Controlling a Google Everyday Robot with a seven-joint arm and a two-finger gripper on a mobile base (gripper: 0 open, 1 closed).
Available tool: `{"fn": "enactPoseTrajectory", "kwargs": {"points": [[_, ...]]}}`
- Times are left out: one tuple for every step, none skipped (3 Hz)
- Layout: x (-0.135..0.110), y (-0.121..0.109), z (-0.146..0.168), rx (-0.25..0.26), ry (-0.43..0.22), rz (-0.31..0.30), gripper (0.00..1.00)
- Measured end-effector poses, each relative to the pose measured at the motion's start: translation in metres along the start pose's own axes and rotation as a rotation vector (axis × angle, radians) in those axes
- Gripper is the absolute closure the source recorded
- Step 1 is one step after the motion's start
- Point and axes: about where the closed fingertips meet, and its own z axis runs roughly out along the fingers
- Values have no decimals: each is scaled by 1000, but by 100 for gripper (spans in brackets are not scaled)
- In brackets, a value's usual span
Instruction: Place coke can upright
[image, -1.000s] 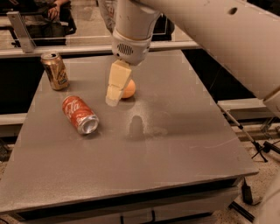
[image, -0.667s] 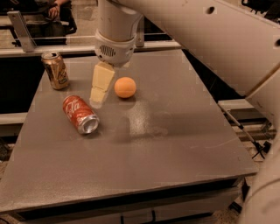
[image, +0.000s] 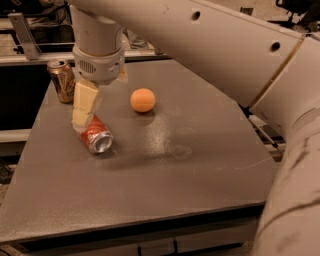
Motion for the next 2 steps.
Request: {"fn": "enactPoseTrajectory", "kwargs": {"points": [[-16, 16, 2, 1, 17, 40, 0], [-24, 25, 9, -2, 39, 87, 0]]}}
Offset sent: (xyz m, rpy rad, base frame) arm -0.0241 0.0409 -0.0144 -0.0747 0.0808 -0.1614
